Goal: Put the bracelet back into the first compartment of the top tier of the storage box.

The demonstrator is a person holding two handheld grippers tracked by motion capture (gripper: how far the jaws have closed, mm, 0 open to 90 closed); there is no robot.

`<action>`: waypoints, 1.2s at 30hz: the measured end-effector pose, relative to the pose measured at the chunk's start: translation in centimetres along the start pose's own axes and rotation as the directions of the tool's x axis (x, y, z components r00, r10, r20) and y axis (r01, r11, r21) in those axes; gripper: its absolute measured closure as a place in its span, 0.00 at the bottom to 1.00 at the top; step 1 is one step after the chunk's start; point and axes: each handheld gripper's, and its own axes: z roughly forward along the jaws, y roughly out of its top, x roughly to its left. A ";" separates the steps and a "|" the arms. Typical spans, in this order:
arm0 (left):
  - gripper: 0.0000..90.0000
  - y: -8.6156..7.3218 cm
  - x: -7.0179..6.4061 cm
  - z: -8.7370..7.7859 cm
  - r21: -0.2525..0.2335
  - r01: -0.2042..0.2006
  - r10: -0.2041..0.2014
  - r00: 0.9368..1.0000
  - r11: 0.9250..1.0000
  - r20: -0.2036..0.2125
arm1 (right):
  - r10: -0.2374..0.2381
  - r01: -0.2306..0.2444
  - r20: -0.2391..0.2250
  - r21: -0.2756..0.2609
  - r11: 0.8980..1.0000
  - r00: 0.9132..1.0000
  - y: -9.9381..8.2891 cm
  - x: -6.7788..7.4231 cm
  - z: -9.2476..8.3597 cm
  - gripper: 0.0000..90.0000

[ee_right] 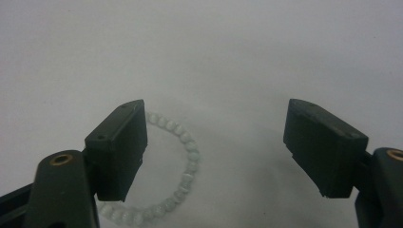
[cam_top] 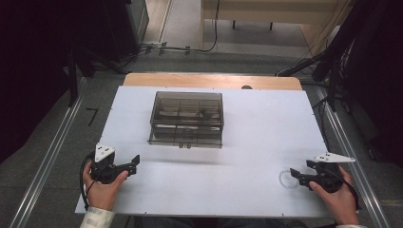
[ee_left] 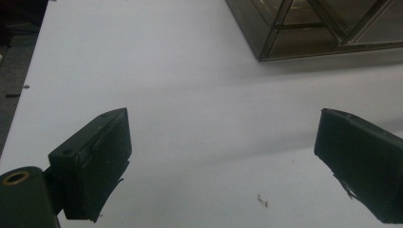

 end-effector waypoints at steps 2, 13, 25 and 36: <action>0.06 0.0 0.0 0.0 0.001 0.001 -0.001 1.000 1.000 0.004 | -0.008 0.008 0.000 0.008 1.000 1.000 0.0 0.1 0.1 0.24; 0.06 -0.1 -0.1 0.1 0.006 0.000 0.000 1.000 1.000 0.008 | -0.031 0.031 -0.007 0.041 0.999 0.999 0.0 0.4 0.5 0.28; 0.06 -0.1 -0.1 0.1 0.007 -0.005 0.005 1.000 1.000 0.013 | -0.051 0.051 0.014 0.053 0.997 0.999 0.0 0.5 0.8 0.34; 0.06 -0.1 -0.1 0.1 0.007 -0.005 0.005 1.000 1.000 0.013 | -0.072 0.069 0.041 0.054 0.996 0.997 0.1 0.6 0.8 0.45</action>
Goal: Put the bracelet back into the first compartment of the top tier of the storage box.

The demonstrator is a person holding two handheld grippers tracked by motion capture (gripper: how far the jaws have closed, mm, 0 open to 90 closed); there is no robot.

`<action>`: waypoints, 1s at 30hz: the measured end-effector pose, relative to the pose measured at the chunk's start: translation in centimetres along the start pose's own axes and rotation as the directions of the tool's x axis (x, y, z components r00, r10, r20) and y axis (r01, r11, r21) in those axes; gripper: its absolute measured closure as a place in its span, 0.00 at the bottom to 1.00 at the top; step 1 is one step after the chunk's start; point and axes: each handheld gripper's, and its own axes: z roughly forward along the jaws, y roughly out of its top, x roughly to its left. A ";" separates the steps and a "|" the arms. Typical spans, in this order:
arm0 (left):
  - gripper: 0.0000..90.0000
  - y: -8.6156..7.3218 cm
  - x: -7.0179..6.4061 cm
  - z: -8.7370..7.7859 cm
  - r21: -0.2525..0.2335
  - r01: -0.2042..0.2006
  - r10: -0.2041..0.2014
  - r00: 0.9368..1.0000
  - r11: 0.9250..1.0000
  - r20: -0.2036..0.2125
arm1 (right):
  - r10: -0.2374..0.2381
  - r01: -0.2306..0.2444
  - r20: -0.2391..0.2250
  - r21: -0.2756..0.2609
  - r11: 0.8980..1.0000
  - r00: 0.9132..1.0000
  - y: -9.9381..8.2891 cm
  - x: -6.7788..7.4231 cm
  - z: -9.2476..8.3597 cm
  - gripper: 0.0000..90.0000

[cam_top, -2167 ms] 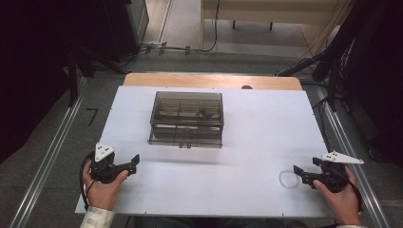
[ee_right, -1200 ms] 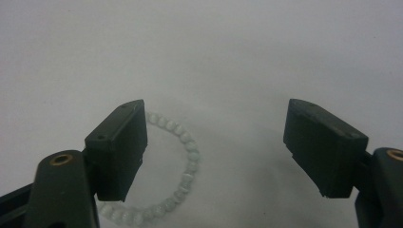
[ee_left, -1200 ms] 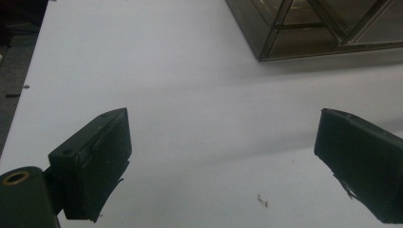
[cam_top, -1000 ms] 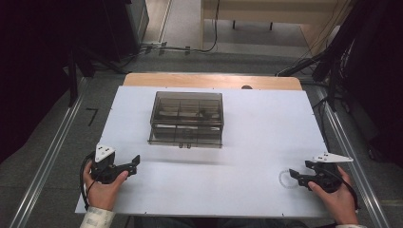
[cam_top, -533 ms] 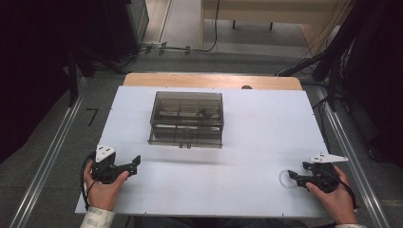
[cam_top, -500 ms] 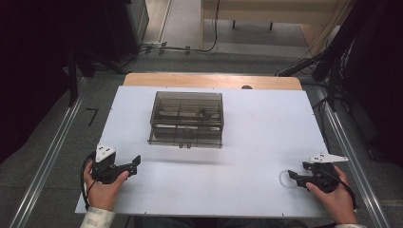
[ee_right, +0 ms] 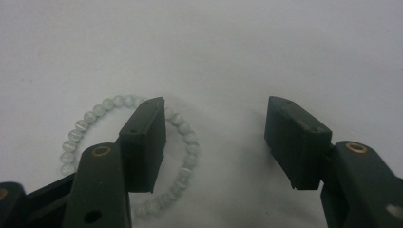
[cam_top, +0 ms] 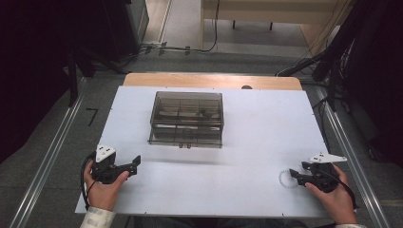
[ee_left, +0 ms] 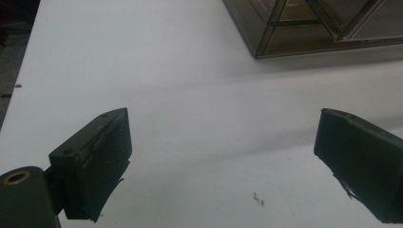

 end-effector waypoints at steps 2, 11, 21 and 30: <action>0.06 0.0 0.0 0.0 0.000 0.000 0.000 1.000 1.000 0.000 | -0.008 0.008 -0.003 0.000 1.000 1.000 0.0 0.1 0.0 0.50; 0.07 0.0 0.0 0.0 0.003 0.001 -0.001 1.000 1.000 -0.001 | -0.032 0.032 -0.027 -0.003 0.999 0.999 0.2 0.4 0.0 0.68; 0.07 0.0 0.0 0.0 0.002 0.004 -0.004 1.000 1.000 -0.002 | -0.025 0.025 -0.056 0.000 1.000 0.998 0.3 0.5 0.0 0.86; 0.07 0.0 0.0 0.0 0.003 0.004 -0.004 1.000 1.000 -0.003 | -0.020 0.020 -0.066 0.003 1.000 0.998 0.3 0.5 0.0 0.93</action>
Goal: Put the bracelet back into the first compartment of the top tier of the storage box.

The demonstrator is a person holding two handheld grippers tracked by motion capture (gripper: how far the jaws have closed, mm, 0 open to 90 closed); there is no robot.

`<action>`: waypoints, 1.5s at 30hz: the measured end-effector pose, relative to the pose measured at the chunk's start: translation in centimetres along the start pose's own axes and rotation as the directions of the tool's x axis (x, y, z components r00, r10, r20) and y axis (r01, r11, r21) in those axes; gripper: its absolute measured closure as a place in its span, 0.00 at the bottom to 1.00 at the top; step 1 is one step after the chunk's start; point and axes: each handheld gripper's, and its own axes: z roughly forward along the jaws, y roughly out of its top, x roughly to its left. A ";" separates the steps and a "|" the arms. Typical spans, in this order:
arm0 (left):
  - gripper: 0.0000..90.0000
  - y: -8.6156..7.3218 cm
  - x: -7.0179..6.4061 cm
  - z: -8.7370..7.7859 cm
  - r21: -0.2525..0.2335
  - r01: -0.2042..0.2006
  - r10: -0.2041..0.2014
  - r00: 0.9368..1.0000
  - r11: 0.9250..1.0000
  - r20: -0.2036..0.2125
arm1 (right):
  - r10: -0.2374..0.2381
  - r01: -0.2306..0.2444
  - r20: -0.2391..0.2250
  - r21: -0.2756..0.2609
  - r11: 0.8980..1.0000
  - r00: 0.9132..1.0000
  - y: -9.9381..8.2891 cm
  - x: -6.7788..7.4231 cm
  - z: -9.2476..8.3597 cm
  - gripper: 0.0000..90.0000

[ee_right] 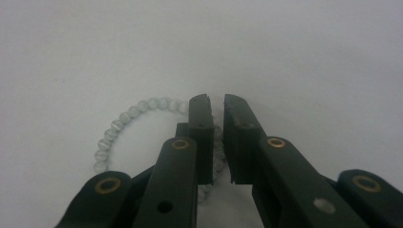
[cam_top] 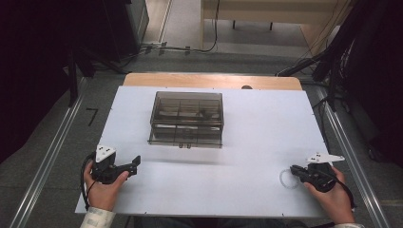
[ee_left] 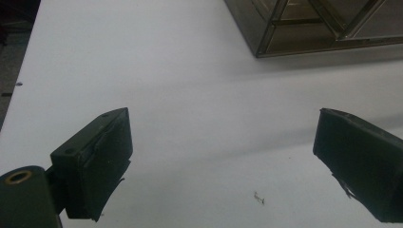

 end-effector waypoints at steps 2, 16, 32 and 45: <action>0.07 0.0 0.0 0.0 -0.001 0.001 -0.001 1.000 1.000 -0.001 | -0.006 0.006 0.001 0.001 1.000 1.000 0.0 0.0 0.0 0.93; 0.07 0.0 0.0 0.0 0.000 -0.001 0.001 1.000 1.000 0.000 | 0.000 0.000 -0.021 -0.025 1.000 1.000 0.3 0.0 -0.6 0.94; 0.07 0.0 0.1 -0.1 -0.006 0.003 -0.003 1.000 1.000 0.004 | -0.025 0.020 -0.064 -0.074 0.997 0.998 1.3 1.1 -2.4 0.94; 0.08 0.0 0.1 -0.2 -0.012 0.006 -0.006 1.000 1.000 0.003 | -0.083 0.071 -0.113 -0.103 0.992 0.990 2.7 3.2 -3.5 0.94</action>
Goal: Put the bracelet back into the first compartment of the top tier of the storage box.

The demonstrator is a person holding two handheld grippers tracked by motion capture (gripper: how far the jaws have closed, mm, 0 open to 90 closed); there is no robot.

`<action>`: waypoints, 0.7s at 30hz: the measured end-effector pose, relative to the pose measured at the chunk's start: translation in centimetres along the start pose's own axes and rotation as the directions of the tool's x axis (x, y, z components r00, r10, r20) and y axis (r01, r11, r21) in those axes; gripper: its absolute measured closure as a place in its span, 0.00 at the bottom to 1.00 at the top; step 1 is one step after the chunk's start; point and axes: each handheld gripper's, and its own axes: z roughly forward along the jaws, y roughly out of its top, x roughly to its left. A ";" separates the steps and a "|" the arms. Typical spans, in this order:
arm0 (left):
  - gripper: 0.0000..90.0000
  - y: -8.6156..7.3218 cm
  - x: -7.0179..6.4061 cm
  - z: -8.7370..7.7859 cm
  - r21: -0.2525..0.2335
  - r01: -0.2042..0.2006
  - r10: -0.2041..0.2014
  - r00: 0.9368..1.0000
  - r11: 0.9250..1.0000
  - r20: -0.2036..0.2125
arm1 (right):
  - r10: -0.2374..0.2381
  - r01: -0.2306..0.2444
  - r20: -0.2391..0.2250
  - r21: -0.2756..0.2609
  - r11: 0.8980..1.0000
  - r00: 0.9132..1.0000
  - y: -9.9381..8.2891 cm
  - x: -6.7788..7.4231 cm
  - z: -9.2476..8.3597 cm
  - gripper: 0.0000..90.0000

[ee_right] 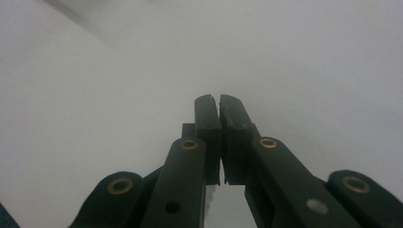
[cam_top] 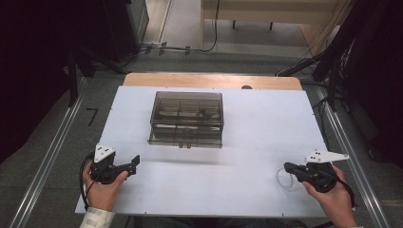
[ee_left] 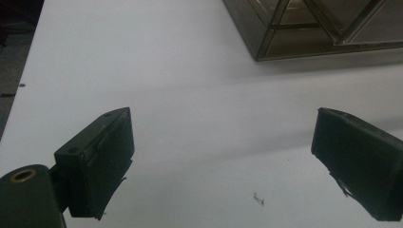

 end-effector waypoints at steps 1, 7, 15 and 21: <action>0.08 0.0 0.0 0.0 0.000 0.000 0.000 1.000 1.000 0.000 | 0.000 0.000 0.000 0.000 1.000 1.000 0.0 0.0 0.0 0.94; 0.08 0.0 0.0 0.0 0.004 0.000 0.000 1.000 1.000 0.001 | -0.016 0.016 -0.026 -0.010 1.000 1.000 0.7 0.6 0.1 0.94; 0.08 0.1 0.1 -0.1 -0.001 0.005 -0.005 1.000 1.000 0.003 | -0.038 0.038 -0.060 0.005 0.999 0.997 1.5 1.3 0.9 0.94; 0.08 0.0 0.1 -0.2 -0.006 0.009 -0.009 1.000 1.000 0.001 | -0.054 0.056 -0.089 0.010 0.998 0.995 2.3 2.2 1.2 0.94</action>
